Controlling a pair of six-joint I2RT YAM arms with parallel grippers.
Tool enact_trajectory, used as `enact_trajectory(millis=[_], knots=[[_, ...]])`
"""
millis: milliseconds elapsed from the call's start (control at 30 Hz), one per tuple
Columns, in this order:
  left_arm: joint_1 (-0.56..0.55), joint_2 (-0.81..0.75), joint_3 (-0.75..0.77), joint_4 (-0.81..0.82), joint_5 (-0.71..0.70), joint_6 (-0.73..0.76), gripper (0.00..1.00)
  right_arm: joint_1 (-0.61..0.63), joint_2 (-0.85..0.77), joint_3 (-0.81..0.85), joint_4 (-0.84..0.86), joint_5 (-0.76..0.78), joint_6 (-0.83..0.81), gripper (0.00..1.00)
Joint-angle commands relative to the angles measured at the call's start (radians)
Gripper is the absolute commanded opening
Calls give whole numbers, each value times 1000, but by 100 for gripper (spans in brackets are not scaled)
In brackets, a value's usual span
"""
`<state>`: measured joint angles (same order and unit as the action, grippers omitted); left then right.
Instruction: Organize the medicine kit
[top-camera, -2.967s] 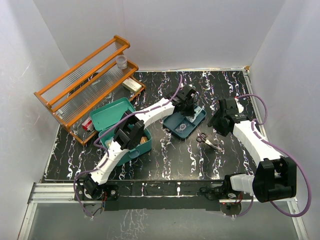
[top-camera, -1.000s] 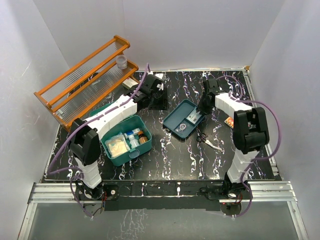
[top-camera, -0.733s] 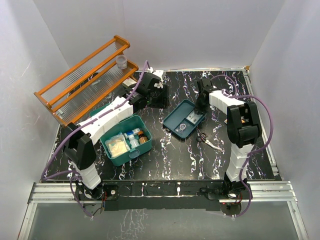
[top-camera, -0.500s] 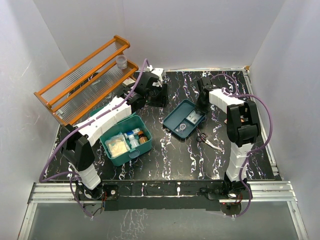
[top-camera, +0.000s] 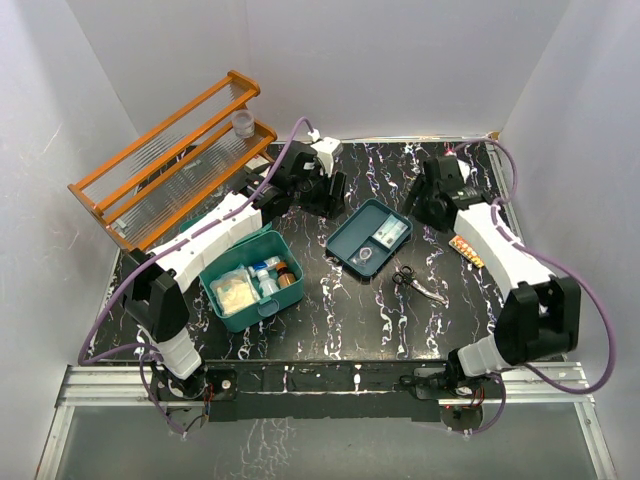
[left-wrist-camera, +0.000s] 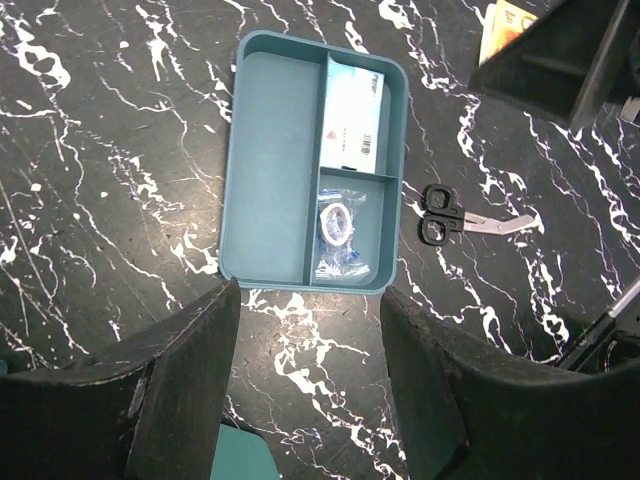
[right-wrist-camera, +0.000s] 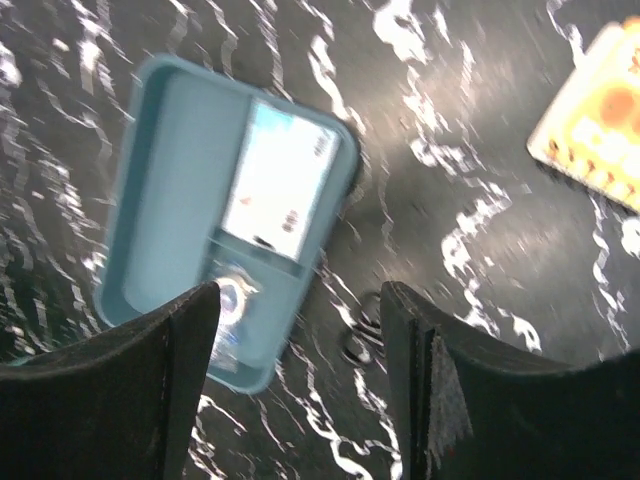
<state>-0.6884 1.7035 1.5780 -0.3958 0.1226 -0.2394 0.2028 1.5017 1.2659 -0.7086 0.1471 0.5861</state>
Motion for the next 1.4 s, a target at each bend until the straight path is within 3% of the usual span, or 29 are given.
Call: enact_trajectory(millis=[0, 67, 200, 467, 600, 800, 967, 1000, 1200, 1367], knots=[[1, -73, 43, 20, 69, 36, 57, -1, -99, -162, -50, 96, 56, 69], [1, -68, 45, 24, 75, 29, 58, -2, -141, -238, -62, 97, 68, 74], [1, -59, 43, 30, 86, 14, 58, -1, -163, -324, -88, 55, 76, 75], [1, -58, 24, 41, 115, 7, 58, -2, -115, -405, -33, -94, -7, 81], [2, -62, 16, 48, 126, 1, 58, -2, -79, -397, -4, -94, -59, 81], [1, -69, 7, 50, 126, -1, 58, -2, -36, -410, 72, -55, -135, 79], [2, -70, 8, 53, 124, -1, 58, -2, -14, -452, 113, -140, -151, 78], [1, -67, 9, 54, 124, -1, 58, -1, -17, -462, 114, -170, -147, 74], [1, -63, 16, 52, 126, -1, 58, 7, -51, -522, 75, -331, -75, 65], [1, -53, 22, 55, 127, -1, 58, 19, -77, -497, 13, -323, -59, 65]])
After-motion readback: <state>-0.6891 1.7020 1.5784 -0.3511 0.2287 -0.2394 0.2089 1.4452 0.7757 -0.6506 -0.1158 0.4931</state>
